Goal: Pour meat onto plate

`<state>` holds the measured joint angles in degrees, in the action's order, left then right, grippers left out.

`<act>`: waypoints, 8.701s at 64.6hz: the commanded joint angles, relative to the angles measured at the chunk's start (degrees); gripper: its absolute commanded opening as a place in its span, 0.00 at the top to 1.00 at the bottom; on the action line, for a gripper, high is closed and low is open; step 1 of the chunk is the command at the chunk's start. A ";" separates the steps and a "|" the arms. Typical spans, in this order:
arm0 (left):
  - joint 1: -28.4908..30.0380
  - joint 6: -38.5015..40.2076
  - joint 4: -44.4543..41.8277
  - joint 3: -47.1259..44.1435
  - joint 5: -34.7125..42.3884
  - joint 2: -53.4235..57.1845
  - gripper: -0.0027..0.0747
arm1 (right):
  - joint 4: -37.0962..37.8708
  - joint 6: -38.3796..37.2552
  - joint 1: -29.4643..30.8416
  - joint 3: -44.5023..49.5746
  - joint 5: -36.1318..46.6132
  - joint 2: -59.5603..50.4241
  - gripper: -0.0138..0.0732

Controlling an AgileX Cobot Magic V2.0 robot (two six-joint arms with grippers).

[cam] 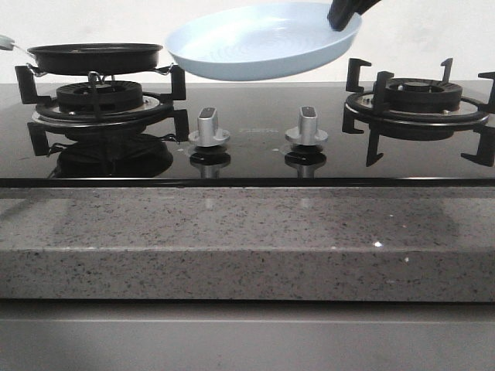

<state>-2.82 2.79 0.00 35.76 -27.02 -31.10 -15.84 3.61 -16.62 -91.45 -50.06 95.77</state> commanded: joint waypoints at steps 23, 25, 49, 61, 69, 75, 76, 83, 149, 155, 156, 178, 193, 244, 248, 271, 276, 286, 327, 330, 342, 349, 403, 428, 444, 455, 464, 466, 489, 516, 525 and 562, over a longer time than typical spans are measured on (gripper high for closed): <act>-0.02 0.48 0.00 1.87 4.46 -0.60 0.99 | -2.47 0.84 -2.41 19.38 13.76 -11.25 0.92; -0.02 0.48 0.00 1.87 4.46 -0.60 0.99 | -2.47 0.84 -2.41 19.87 14.59 -11.25 0.92; -0.02 0.48 0.00 1.87 4.46 -0.60 0.99 | -2.47 0.84 -2.41 20.37 17.74 -9.67 0.92; -0.02 0.48 0.00 1.87 4.46 -0.60 0.99 | -2.47 0.84 -2.41 20.37 17.48 -9.44 0.92; -0.02 0.48 0.00 1.87 4.46 -0.60 0.99 | -2.47 0.84 -2.41 20.37 17.48 -9.44 0.92; -0.02 0.48 0.00 1.87 4.46 -0.60 0.99 | -2.47 0.84 -2.41 20.37 17.48 -9.44 0.92; -0.02 0.48 0.00 1.87 4.46 -0.60 0.99 | -2.47 0.84 -2.41 20.37 17.48 -9.44 0.92; -0.02 0.48 0.00 1.87 4.46 -0.60 0.99 | -2.47 0.84 -2.41 20.37 17.48 -9.44 0.92; 0.19 0.59 6.54 20.62 -2.82 -27.97 0.28 | -2.47 0.84 -2.41 20.37 17.43 -9.43 0.92; 1.82 0.59 9.84 24.09 -2.96 -32.39 0.28 | -2.47 0.84 -2.41 20.37 17.43 -9.43 0.92; 2.22 0.59 10.42 24.59 -3.00 -33.42 0.28 | -2.47 0.84 -2.41 20.37 17.43 -9.43 0.92; 10.35 -3.37 29.96 33.83 -3.38 -46.70 0.28 | -2.47 0.84 -2.41 20.37 17.43 -9.43 0.92; 12.19 -4.26 40.32 37.28 -1.33 -53.33 0.29 | -2.47 0.84 -2.41 20.37 17.43 -9.43 0.92; 12.83 -20.59 67.17 40.20 -3.15 -64.92 0.29 | -2.47 0.84 -2.35 20.37 17.43 -9.43 0.92; 13.10 -20.87 67.40 40.20 -3.71 -65.29 0.30 | -2.47 0.84 -2.35 20.37 17.43 -9.43 0.92; 16.42 -28.88 76.12 40.20 -9.94 -65.74 0.43 | -2.47 0.84 -2.35 20.37 17.43 -9.43 0.92; 16.47 -30.05 77.69 40.20 -12.01 -66.27 0.43 | -2.47 0.84 -2.35 20.37 17.43 -9.43 0.92; 16.47 -31.23 78.77 40.20 -13.25 -66.40 0.43 | -2.47 0.84 -2.35 20.37 17.43 -9.43 0.92; 16.81 -32.66 81.76 40.20 -15.39 -66.40 0.94 | -2.47 0.84 -2.35 20.37 17.43 -9.43 0.92; 16.81 -32.90 81.76 40.20 -15.39 -66.06 0.98 | -2.47 0.84 -2.35 20.37 17.43 -9.43 0.92; 17.32 -35.51 81.76 40.20 -15.67 -62.93 0.99 | -2.47 0.84 -2.35 20.37 17.43 -9.43 0.92; 17.32 -35.93 81.76 40.20 -15.69 -59.55 0.99 | -2.47 0.84 -2.35 20.37 17.43 -9.43 0.92; -9.71 -51.31 72.21 34.37 -5.64 -39.81 0.99 | -2.47 0.84 -2.35 20.37 17.43 -9.43 0.92; -21.52 -74.04 71.43 34.37 4.56 -37.40 0.99 | -2.47 0.84 -2.35 20.37 17.43 -9.43 0.92; -25.49 -87.42 70.53 34.48 7.10 -37.03 0.99 | -2.47 0.84 -2.35 20.37 17.43 -9.43 0.92; -26.38 -96.94 70.43 34.48 6.91 -37.03 0.99 | -2.47 0.84 -2.35 20.37 17.43 -9.43 0.92; -26.38 -99.42 69.25 34.48 6.60 -37.03 0.99 | -2.47 0.84 -2.35 20.37 17.43 -9.43 0.92; -26.38 -100.58 69.13 34.48 6.13 -37.03 0.99 | -2.47 0.84 -2.35 20.37 17.43 -9.43 0.92; -26.10 -98.92 70.92 34.48 5.88 -37.03 0.99 | -2.47 0.84 -2.35 20.37 17.43 -9.43 0.92; -7.00 -62.78 77.68 34.48 9.45 -37.89 0.99 | -2.47 0.84 -2.35 20.37 17.43 -9.43 0.92; 1.81 -55.81 82.10 34.48 3.54 -39.69 0.99 | -2.47 0.84 -2.35 20.37 17.43 -9.43 0.92; 18.47 -52.61 106.76 34.48 -20.87 -58.81 0.99 | -2.47 0.84 -2.35 20.37 17.43 -9.43 0.92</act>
<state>15.47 -50.38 99.89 68.32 -44.78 -90.55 -17.91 4.09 -18.97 -69.50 -35.40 88.27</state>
